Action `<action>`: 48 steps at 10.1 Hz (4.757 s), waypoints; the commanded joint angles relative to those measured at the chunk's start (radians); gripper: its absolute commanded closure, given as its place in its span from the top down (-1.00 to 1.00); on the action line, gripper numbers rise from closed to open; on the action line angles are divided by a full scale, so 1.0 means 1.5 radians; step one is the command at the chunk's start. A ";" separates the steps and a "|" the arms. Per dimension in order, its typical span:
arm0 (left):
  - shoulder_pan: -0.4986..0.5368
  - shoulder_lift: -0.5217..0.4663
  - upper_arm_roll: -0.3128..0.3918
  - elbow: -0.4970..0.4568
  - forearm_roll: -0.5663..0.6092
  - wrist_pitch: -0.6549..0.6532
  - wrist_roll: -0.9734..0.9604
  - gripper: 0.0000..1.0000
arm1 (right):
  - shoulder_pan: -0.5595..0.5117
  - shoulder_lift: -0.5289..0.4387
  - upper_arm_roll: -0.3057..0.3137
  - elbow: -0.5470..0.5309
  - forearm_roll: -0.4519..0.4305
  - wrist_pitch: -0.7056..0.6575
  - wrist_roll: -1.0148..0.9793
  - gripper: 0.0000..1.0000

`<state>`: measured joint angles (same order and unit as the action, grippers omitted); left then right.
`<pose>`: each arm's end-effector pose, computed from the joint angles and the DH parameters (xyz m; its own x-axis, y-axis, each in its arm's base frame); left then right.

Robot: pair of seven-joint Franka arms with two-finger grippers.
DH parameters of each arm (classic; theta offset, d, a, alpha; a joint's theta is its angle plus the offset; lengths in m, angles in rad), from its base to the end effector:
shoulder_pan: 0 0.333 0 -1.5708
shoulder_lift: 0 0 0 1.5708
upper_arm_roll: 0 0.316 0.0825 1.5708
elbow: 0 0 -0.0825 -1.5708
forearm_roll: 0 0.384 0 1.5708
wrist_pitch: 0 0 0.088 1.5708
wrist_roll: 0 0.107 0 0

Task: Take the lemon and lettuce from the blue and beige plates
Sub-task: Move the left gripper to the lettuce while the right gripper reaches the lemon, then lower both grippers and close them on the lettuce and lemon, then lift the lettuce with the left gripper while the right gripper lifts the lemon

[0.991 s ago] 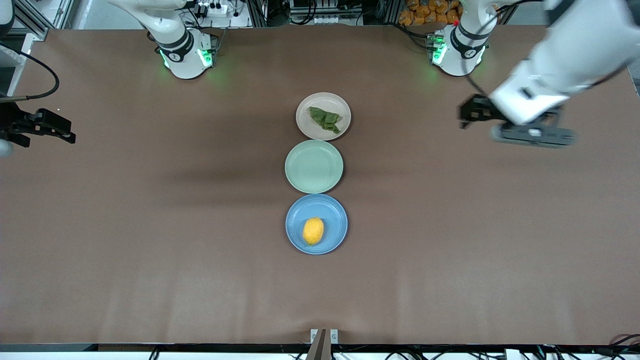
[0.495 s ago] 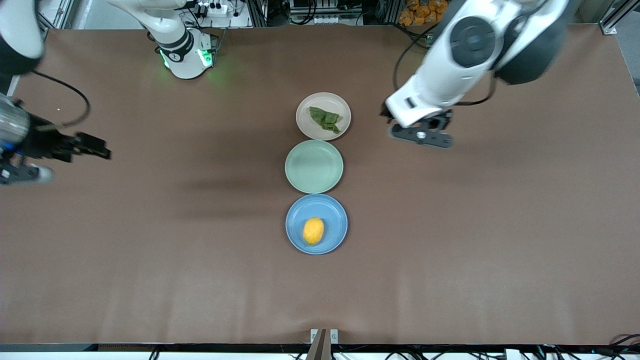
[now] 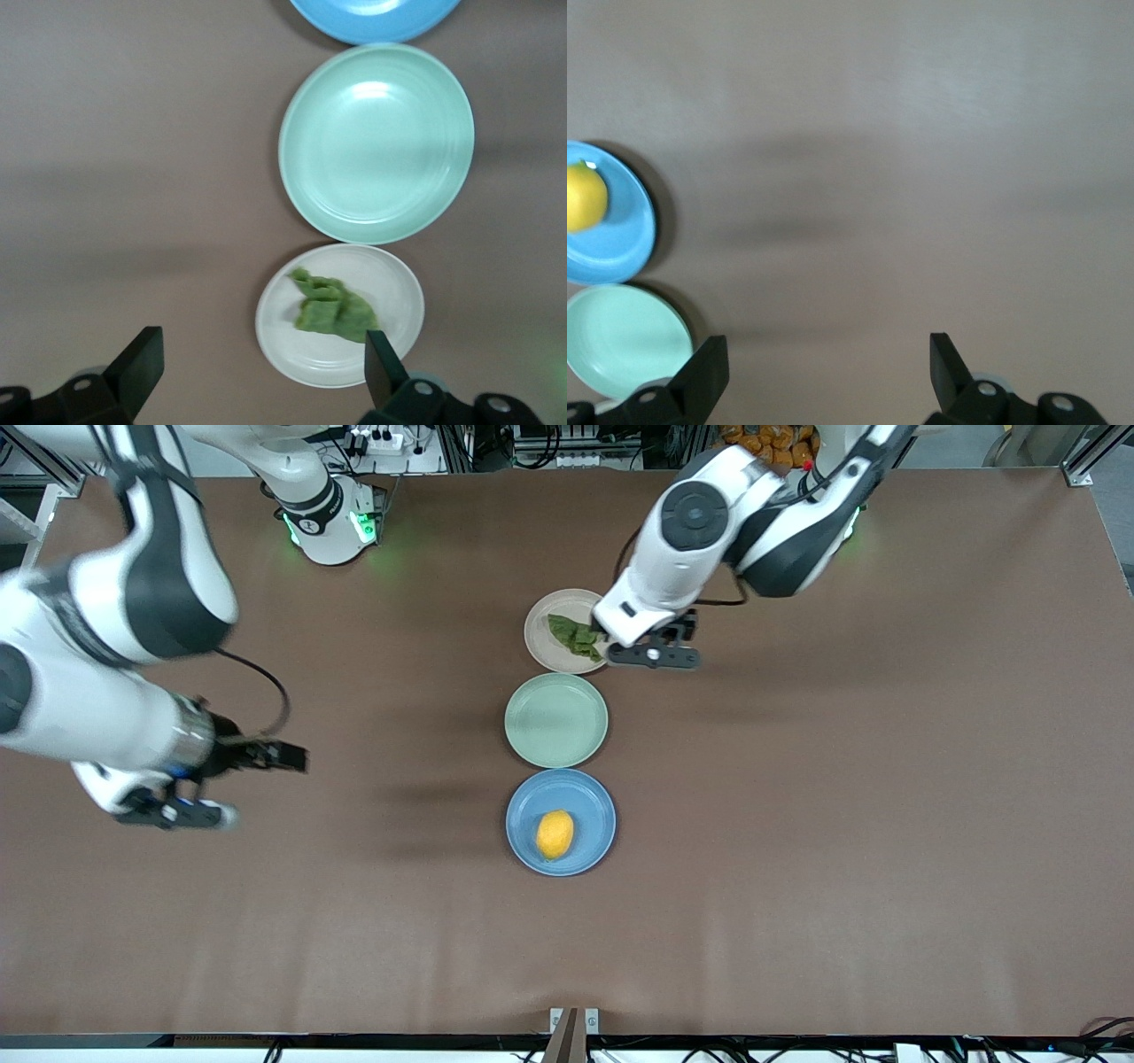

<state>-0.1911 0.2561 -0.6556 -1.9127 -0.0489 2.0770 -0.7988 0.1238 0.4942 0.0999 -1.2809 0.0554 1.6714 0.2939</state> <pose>0.4086 -0.4389 0.3859 0.9851 -0.0194 -0.1708 -0.0014 -0.9945 0.1048 0.6762 0.1447 0.4611 0.9885 -0.0829 -0.1268 -0.0920 -0.9935 -0.0676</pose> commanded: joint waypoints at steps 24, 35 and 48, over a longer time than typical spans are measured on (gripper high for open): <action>-0.158 0.271 0.009 -0.080 0.392 0.286 -0.485 -0.94 | 0.264 0.419 0.010 0.255 -0.077 0.413 0.501 1.00; -0.021 0.112 -0.022 -0.049 0.380 0.153 -0.339 -1.00 | 0.275 0.430 0.019 0.250 -0.076 0.413 0.553 -0.09; 0.207 0.183 0.084 0.104 0.241 0.103 0.211 -1.00 | 0.027 0.185 0.071 0.124 -0.059 0.016 0.329 -1.00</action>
<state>0.1326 0.4782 -0.5599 -1.7948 0.3239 2.2489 -0.5092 0.2028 0.8818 0.2296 -0.9205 -0.0275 1.7089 0.8530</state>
